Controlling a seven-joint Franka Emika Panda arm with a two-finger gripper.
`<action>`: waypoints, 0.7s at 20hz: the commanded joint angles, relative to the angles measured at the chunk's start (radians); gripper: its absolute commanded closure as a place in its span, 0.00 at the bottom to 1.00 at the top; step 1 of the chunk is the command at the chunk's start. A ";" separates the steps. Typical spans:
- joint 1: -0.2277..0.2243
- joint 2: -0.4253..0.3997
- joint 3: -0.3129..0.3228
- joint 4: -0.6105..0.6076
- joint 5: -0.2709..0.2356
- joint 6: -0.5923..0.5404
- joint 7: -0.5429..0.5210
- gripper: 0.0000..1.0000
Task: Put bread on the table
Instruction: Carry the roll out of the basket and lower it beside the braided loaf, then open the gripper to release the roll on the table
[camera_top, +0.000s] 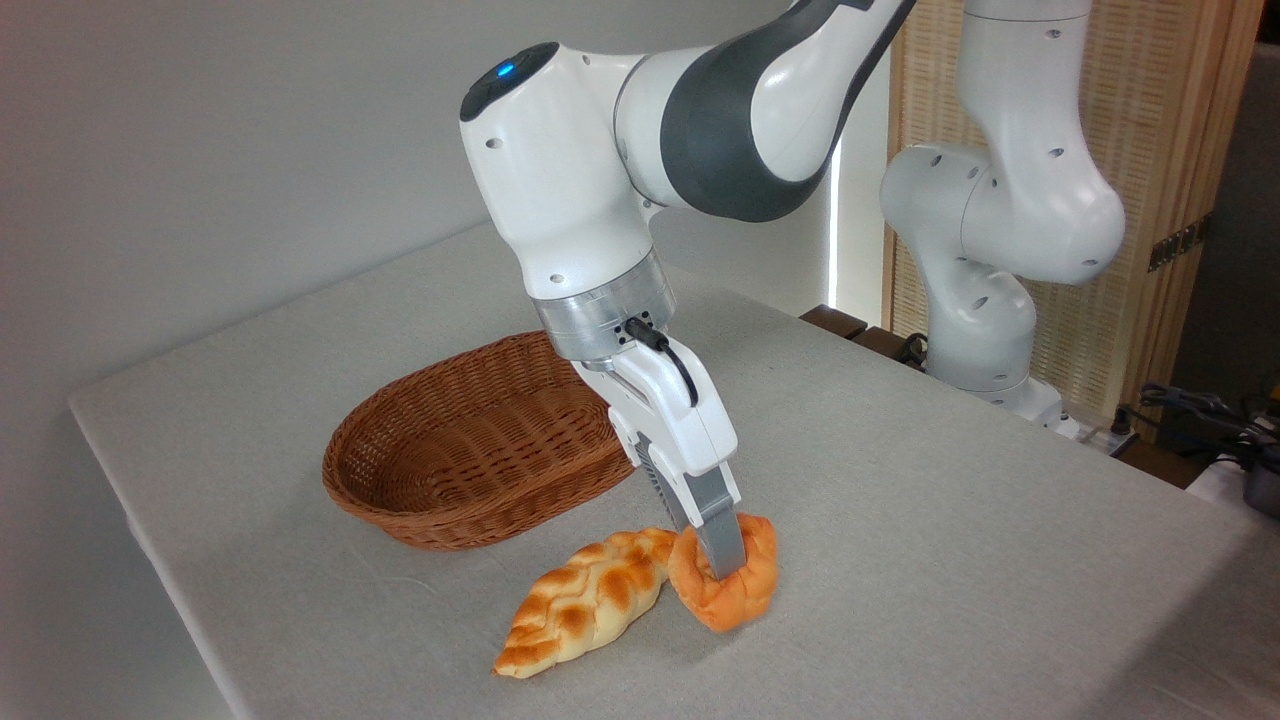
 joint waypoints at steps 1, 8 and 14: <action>-0.016 -0.024 0.010 -0.019 0.019 0.003 -0.017 0.00; -0.018 -0.033 0.010 0.082 -0.120 -0.067 -0.031 0.00; -0.012 -0.038 0.010 0.228 -0.300 -0.111 -0.123 0.00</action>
